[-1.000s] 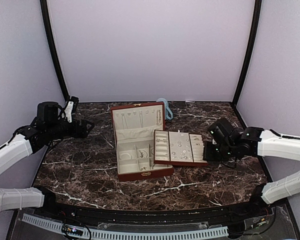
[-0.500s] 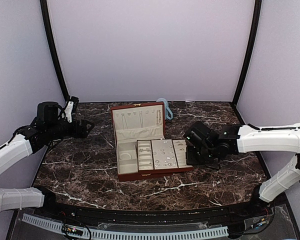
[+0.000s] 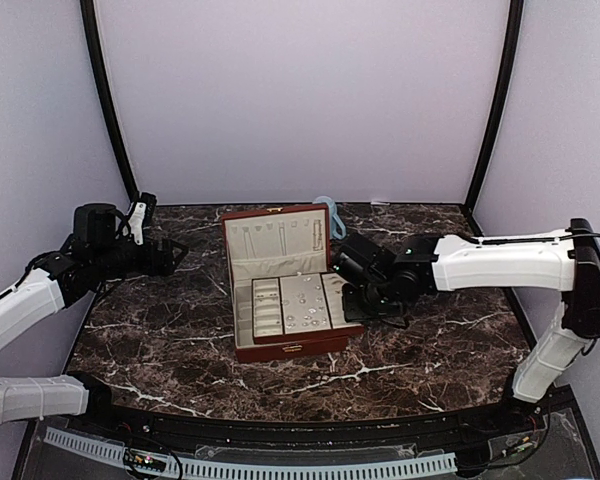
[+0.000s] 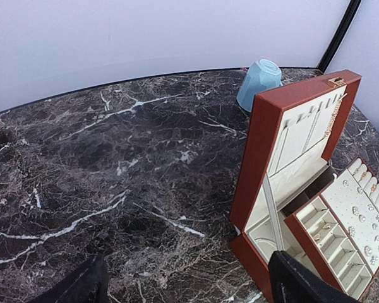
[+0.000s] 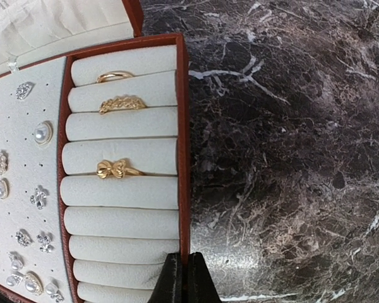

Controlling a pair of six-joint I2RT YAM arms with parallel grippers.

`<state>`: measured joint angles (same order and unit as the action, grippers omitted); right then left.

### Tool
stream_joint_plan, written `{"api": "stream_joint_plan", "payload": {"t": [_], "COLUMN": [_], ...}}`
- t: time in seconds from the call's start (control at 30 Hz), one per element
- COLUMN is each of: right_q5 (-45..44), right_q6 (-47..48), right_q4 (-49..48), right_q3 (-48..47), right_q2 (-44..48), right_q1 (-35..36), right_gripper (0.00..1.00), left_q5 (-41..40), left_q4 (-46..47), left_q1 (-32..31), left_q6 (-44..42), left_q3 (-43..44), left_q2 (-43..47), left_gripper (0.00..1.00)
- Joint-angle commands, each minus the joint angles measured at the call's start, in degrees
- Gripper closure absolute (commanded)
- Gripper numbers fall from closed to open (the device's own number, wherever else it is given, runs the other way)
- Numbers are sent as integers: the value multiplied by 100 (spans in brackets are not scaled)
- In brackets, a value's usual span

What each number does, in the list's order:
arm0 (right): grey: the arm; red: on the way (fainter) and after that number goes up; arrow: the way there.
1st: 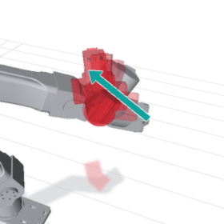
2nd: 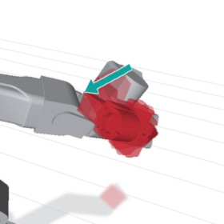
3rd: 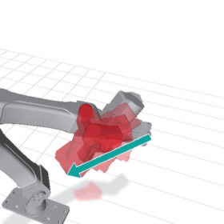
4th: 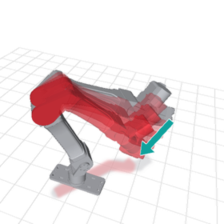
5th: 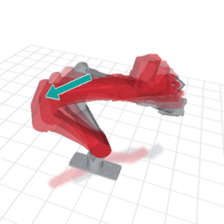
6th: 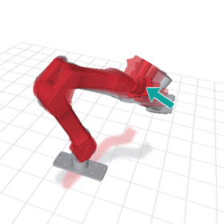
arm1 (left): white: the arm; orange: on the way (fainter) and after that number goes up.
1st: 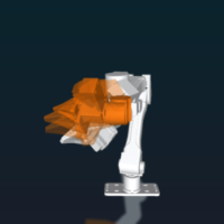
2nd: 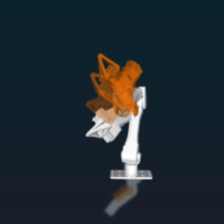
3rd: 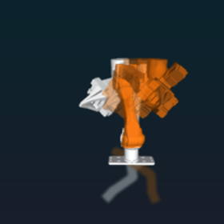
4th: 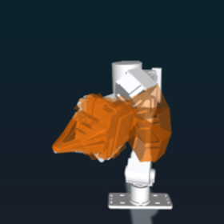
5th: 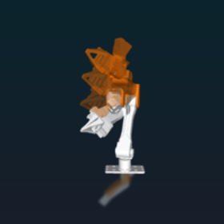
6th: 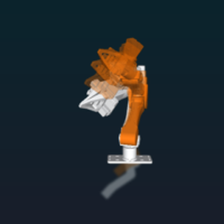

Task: Organize the mixed jewelry
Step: Place the compartment layer in the jewelry box.

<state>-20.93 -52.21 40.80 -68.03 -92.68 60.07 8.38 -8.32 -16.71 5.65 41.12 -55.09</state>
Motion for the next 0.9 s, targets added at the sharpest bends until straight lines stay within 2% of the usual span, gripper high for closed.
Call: {"api": "stream_joint_plan", "payload": {"t": [0.0, 0.33, 0.87], "right_q5": [-318, -444, -696], "right_q6": [115, 225, 84], "right_q4": [-26, 148, 452], "right_q3": [-557, -1137, -1514], "right_q2": [-248, -762, -1127], "right_q1": [85, 212, 285], "right_gripper": [100, 100, 100], "left_q5": [-68, -100, -149], "left_q4": [-38, -65, -83], "left_q1": [27, 27, 27], "left_q6": [-1, -2, 2], "left_q3": [-61, -61, -78], "left_q2": [127, 163, 220], "left_gripper": [9, 9, 9]}}
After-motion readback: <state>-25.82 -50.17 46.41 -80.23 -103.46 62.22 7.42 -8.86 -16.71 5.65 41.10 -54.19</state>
